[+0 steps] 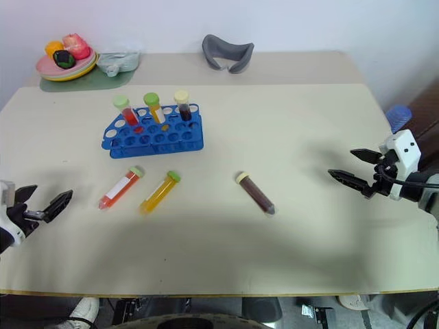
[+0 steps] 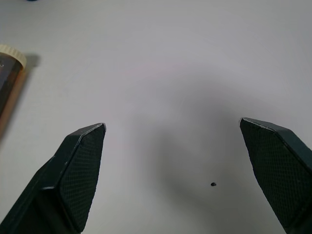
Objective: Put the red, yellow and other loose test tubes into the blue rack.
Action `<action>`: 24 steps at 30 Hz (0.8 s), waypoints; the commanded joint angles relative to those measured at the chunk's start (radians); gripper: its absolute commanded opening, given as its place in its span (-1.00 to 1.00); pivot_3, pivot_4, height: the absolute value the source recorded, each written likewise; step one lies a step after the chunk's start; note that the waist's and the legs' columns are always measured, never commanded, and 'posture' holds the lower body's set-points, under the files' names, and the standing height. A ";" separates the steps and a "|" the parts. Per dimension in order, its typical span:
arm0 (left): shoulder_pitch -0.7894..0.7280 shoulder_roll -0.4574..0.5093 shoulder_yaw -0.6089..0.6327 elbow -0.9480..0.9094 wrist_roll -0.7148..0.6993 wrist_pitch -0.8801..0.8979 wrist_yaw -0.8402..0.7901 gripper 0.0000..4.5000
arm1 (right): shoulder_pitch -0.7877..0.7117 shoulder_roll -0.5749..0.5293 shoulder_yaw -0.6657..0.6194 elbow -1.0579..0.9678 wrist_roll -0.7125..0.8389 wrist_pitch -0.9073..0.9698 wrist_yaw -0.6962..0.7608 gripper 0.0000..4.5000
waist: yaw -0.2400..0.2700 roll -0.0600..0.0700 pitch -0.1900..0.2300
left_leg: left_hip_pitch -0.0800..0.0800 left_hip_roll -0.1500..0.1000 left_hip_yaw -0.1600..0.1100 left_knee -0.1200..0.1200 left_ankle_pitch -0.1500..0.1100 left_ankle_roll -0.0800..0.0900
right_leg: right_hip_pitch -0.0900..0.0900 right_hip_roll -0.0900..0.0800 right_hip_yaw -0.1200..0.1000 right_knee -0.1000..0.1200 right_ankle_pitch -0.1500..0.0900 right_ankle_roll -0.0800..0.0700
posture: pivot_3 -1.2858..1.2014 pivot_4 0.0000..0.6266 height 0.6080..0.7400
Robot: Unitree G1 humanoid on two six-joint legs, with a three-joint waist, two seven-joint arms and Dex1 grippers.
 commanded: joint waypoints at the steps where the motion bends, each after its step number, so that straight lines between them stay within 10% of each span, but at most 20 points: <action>1: 0.010 -0.006 0.044 -0.032 -0.008 -0.017 0.012 0.95 | -0.039 -0.014 0.008 0.002 -0.006 -0.021 0.009 1.00 | 0.001 0.000 0.000 | 0.000 0.000 0.000 0.000 0.000 0.000 | 0.000 0.000 0.000 0.000 0.000 0.000 | 0.03 -0.52 1.00; 15: -0.048 0.005 -0.013 -0.057 -0.032 -0.017 -0.011 0.95 | -0.063 -0.006 0.039 -0.134 0.012 0.064 -0.045 1.00 | 0.003 0.000 0.000 | 0.000 0.000 0.000 0.001 0.000 0.000 | 0.000 0.000 0.000 0.000 0.000 0.000 | 0.03 -0.52 1.00; 24: -0.215 0.084 -0.279 -0.077 -0.033 -0.057 -0.159 0.95 | -0.055 -0.036 0.053 -0.577 0.119 0.375 -0.200 1.00 | 0.004 0.000 0.000 | 0.000 0.000 0.000 0.001 0.000 0.000 | 0.000 0.000 0.000 0.001 0.000 0.000 | 0.03 -0.52 1.00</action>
